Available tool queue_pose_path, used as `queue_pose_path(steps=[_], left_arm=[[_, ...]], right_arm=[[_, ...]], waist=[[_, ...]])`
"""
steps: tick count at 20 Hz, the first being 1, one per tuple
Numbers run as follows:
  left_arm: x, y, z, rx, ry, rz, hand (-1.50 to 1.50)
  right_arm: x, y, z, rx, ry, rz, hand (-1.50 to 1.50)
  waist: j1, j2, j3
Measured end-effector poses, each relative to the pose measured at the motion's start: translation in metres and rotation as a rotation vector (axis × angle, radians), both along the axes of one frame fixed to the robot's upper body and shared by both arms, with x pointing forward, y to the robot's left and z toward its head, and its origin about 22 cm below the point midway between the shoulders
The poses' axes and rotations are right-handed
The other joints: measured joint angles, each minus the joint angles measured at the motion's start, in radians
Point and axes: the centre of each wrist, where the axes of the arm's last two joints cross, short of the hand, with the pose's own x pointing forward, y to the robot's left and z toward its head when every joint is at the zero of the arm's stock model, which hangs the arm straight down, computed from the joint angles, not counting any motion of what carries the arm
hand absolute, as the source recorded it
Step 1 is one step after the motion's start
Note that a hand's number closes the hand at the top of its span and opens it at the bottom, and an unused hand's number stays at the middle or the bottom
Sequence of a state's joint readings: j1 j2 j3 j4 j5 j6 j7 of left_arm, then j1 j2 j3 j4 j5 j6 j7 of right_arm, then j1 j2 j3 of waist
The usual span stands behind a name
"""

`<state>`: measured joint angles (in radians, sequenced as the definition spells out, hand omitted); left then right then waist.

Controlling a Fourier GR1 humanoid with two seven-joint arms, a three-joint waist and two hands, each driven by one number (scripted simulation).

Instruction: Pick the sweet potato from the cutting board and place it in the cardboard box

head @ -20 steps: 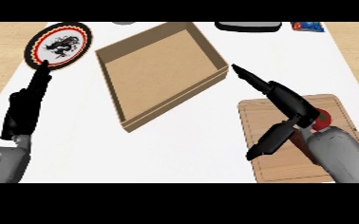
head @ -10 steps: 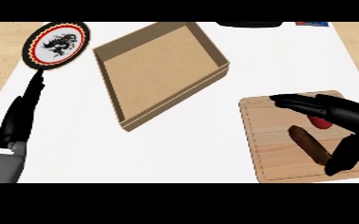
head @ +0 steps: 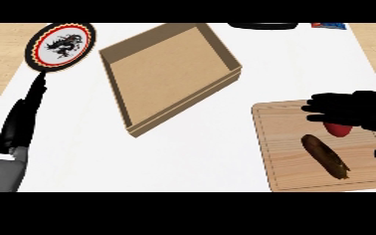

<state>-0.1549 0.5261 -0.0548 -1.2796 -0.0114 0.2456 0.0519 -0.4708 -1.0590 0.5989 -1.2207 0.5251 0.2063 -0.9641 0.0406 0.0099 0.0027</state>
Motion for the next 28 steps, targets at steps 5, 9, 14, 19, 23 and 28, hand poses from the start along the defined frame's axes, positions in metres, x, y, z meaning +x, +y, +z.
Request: queue_pose_path(steps=[5, 9, 14, 19, 23, 28], left_arm=[[-0.005, 0.001, -0.004, -0.001, 0.012, 0.009, 0.0], [-0.008, -0.001, -0.006, 0.003, 0.01, 0.015, 0.0], [-0.017, 0.004, -0.007, -0.001, 0.014, 0.027, 0.0], [-0.018, 0.0, -0.011, 0.006, 0.013, 0.035, 0.0], [-0.018, 0.004, -0.007, 0.006, 0.015, 0.034, 0.0], [-0.017, 0.008, -0.006, 0.003, 0.014, 0.038, 0.0]], right_arm=[[0.008, 0.015, -0.001, -0.215, -0.045, 0.107, -1.5], [0.013, 0.034, -0.018, -0.371, -0.054, 0.151, -1.5], [0.015, 0.049, -0.036, -0.476, -0.054, 0.164, -1.5], [0.015, 0.055, -0.05, -0.53, -0.087, 0.166, -1.5], [0.016, 0.061, -0.064, -0.545, -0.094, 0.174, -1.5], [0.017, 0.065, -0.069, -0.554, -0.086, 0.179, -1.5]], waist=[[-0.008, -0.005, -0.002], [-0.015, -0.007, -0.003], [-0.026, -0.009, -0.003], [-0.033, -0.01, -0.003], [-0.034, -0.01, -0.003], [-0.037, -0.01, -0.003]])
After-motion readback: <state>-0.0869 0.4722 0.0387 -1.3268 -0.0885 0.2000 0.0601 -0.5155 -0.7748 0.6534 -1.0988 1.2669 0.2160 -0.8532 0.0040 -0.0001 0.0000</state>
